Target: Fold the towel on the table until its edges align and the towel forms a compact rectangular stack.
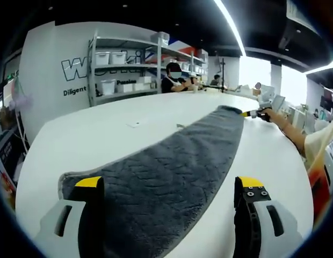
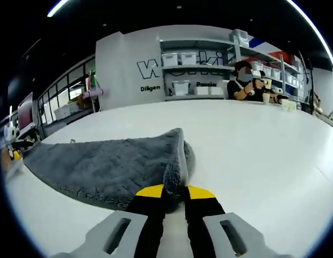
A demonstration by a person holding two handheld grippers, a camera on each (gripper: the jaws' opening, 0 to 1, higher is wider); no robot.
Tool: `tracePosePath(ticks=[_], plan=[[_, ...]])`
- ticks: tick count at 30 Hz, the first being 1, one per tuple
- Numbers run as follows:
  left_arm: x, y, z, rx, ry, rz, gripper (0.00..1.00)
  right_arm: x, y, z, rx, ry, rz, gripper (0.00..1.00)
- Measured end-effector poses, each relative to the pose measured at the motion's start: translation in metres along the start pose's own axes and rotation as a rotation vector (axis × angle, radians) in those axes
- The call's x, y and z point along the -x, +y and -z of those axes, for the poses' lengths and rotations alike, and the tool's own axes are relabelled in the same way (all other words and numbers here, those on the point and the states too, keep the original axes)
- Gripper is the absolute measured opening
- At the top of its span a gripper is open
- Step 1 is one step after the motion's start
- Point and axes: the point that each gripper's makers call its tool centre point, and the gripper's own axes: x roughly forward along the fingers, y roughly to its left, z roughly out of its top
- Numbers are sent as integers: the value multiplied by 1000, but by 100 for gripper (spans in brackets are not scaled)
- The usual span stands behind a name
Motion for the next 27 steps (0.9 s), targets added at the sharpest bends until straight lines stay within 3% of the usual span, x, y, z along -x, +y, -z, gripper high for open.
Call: tracePosePath(ticks=[2, 8, 16, 22, 27], plan=[[0, 0, -1, -1, -1, -1, 99, 0, 1, -4, 48, -9, 6, 7], [0, 0, -1, -2, -2, -1, 99, 4, 28, -26, 354, -79, 30, 6], [0, 1, -1, -1, -2, -3, 99, 7, 75, -52, 580, -170, 2, 5], [0, 2, 1, 0, 2, -4, 99, 2, 114, -47, 662, -163, -80, 5], [0, 1, 1, 0, 3, -3, 99, -6, 133, -29, 722, -107, -150, 6]])
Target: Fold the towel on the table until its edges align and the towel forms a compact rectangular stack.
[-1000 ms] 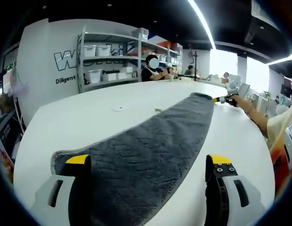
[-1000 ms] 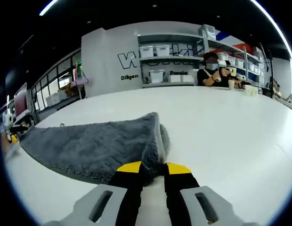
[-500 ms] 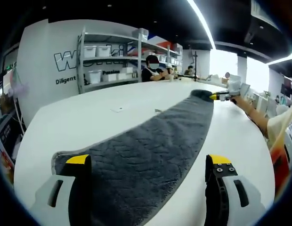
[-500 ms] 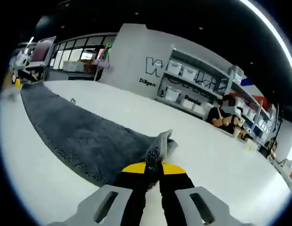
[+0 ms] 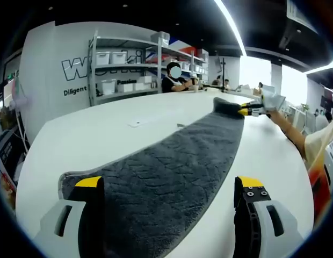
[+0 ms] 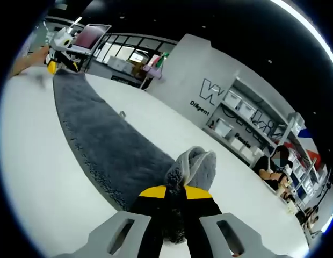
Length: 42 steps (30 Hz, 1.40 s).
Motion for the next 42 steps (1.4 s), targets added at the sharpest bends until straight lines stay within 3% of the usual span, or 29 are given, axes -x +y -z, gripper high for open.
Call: tracePosePath(ticks=[8, 12, 16, 22, 27, 30, 34, 36, 39, 42], plan=[[-1, 0, 1, -1, 3, 0, 98, -6, 9, 8, -18, 38, -34, 9], [-1, 0, 2, -1, 6, 0, 98, -5, 9, 4, -87, 13, -32, 22], [-1, -1, 2, -3, 6, 1, 98, -5, 5, 4, -107, 10, -15, 26], [-1, 1, 1, -3, 5, -1, 98, -5, 9, -5, -305, -58, -69, 31], [-1, 0, 2, -5, 7, 0, 98, -11, 3, -4, -336, -48, -39, 31], [0, 0, 1, -3, 4, 0, 98, -15, 8, -10, -383, -59, -77, 31], [1, 1, -1, -2, -1, 0, 98, -21, 16, -18, -515, -67, -141, 31], [2, 1, -2, -3, -4, 1, 98, -23, 15, -13, -521, -33, -119, 29], [3, -1, -3, -6, -8, 2, 98, -26, 9, -4, -454, 2, -73, 21], [4, -3, -4, -9, -12, 5, 98, -23, 10, -15, -469, -66, -86, 7]])
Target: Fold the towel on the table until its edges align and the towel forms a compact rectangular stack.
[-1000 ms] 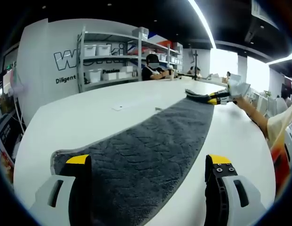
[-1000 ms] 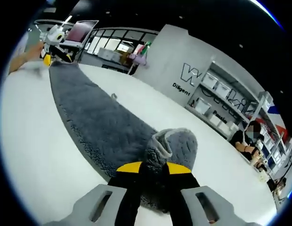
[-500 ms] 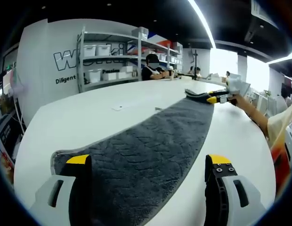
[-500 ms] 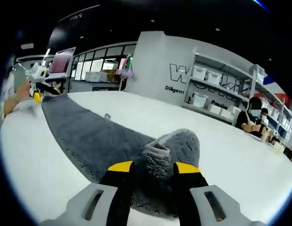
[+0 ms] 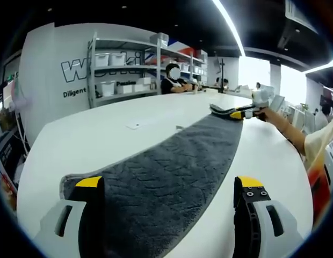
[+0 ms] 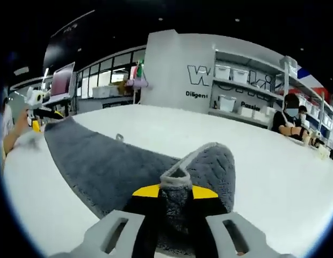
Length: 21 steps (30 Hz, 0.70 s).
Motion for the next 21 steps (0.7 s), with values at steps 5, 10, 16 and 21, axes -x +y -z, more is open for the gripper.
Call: tracePosePath(ticks=[5, 10, 16, 21], plan=[[2, 0, -3, -2, -8, 0, 98, 7, -1, -12, -31, -38, 2, 3], [4, -1, -6, -1, -19, 2, 98, 11, -6, -24, -49, -68, 25, 2], [6, 1, -9, 0, -23, 4, 98, 13, 4, -46, -148, -122, -12, 2], [10, 1, -13, 2, -35, 1, 99, 9, 23, -54, -138, -117, -48, 2]])
